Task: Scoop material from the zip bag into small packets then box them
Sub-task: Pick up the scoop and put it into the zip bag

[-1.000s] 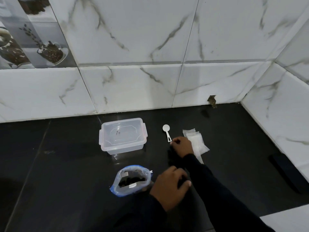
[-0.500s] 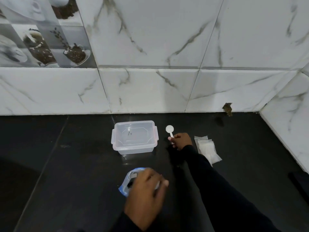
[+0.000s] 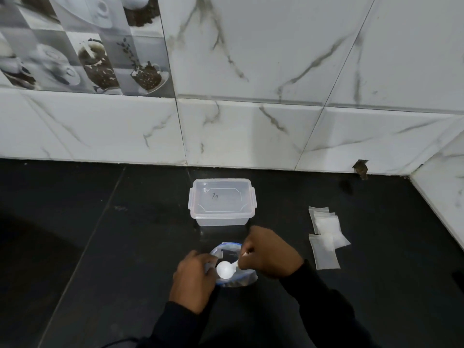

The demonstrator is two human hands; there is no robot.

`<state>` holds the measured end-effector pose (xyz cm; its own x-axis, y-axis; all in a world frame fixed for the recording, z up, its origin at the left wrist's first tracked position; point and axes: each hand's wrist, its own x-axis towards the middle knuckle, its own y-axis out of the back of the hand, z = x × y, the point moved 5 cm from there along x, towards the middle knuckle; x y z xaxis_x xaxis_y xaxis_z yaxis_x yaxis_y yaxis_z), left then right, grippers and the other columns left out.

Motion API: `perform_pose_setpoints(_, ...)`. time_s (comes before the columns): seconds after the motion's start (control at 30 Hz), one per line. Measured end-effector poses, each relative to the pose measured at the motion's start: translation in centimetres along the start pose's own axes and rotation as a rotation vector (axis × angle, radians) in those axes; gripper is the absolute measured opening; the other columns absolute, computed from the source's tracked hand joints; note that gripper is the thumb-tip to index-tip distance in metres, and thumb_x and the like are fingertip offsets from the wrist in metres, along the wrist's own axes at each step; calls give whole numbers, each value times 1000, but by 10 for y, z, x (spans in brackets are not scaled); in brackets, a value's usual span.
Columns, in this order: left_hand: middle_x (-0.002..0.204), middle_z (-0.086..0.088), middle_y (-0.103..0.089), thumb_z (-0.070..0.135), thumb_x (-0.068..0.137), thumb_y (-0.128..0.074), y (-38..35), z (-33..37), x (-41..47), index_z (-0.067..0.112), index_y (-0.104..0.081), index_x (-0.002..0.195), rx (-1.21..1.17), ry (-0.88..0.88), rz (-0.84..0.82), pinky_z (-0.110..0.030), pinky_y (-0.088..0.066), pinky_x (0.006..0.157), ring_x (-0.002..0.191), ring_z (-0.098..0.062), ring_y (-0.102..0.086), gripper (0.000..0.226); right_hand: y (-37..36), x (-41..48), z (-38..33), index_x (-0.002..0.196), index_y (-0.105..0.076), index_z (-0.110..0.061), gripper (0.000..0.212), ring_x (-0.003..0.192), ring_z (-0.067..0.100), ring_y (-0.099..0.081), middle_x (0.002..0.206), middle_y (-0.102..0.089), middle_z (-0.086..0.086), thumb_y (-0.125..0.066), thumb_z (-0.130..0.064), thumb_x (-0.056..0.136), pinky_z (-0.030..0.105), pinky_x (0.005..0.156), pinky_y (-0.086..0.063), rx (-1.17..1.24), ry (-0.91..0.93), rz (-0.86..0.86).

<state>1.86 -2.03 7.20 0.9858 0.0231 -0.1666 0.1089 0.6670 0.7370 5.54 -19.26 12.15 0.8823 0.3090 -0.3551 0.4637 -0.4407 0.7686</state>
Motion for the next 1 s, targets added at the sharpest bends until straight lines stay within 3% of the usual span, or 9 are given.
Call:
perform_pose_setpoints(0.13, 93, 5, -66, 1, 77, -58, -3, 6, -1, 24, -77, 96, -25, -65, -20, -32, -53, 78, 88, -16, -65, 36, -28, 8, -9, 93, -69, -11, 27, 116, 25, -37, 123, -44, -1, -65, -31, 76, 46, 94, -41, -220, -146, 113)
perform_pose_setpoints(0.23, 98, 12, -65, -1, 73, -56, 1, 10, -1, 26, -75, 100, -8, -157, -42, -27, -52, 80, 91, -9, -64, 43, -29, 13, 1, 86, -70, -9, 30, 115, 26, -47, 119, -49, 2, -61, -34, 71, 43, 90, -46, -102, -159, 156)
perform_pose_setpoints(0.3, 105, 21, -61, -1, 72, -57, 3, 13, -3, 30, -73, 108, -39, -208, -75, -11, -46, 83, 96, 0, -60, 49, -32, 15, 8, 86, -68, -9, 28, 108, 29, -51, 120, -51, 4, -61, -32, 72, 43, 88, -49, -124, -172, 153)
perform_pose_setpoints(0.37, 110, 24, -59, -2, 71, -59, 3, 16, -5, 30, -71, 112, -90, -229, -94, 0, -38, 85, 100, 5, -58, 53, -41, 18, 8, 97, -65, -8, 26, 107, 31, -51, 125, -48, 7, -60, -28, 81, 43, 88, -49, -217, -184, 128)
perform_pose_setpoints(0.57, 118, 20, -60, -7, 73, -59, 10, 21, -5, 22, -70, 116, -155, -242, -69, 4, -34, 91, 106, 5, -57, 54, -75, 27, 10, 122, -59, -15, 29, 106, 35, -54, 132, -41, 12, -54, -23, 95, 42, 90, -49, -349, -108, 75)
perform_pose_setpoints(0.73, 122, 17, -62, -10, 71, -58, 10, 17, -2, 19, -71, 116, -191, -217, -57, 5, -32, 94, 109, 7, -57, 55, -90, 40, 13, 121, -60, -9, 38, 97, 32, -64, 125, -45, 13, -69, -28, 89, 41, 87, -55, -381, -97, -41)
perform_pose_setpoints(0.83, 122, 19, -60, -11, 73, -58, 10, 19, 1, 19, -71, 116, -227, -223, -53, 2, -36, 94, 102, 12, -56, 54, -81, 47, 22, 112, -61, -8, 29, 103, 34, -62, 115, -52, 12, -65, -24, 88, 39, 88, -50, -226, -180, -30)
perform_pose_setpoints(0.93, 125, 18, -59, -8, 77, -59, 6, 31, 1, 20, -69, 119, -265, -228, -70, -13, -44, 100, 102, 4, -59, 51, -67, 52, 37, 77, -58, -12, 15, 86, 24, -64, 81, -59, 4, -67, -23, 82, 28, 73, -45, -54, -270, -56)
perform_pose_setpoints(1.0, 126, 18, -57, -5, 80, -58, 4, 41, 4, 20, -68, 121, -262, -238, -80, -5, -39, 99, 112, 3, -56, 49, -65, 55, 40, 58, -49, -20, 29, 68, 14, -58, 62, -52, -4, -66, -26, 82, 25, 67, -41, -12, -266, -89)
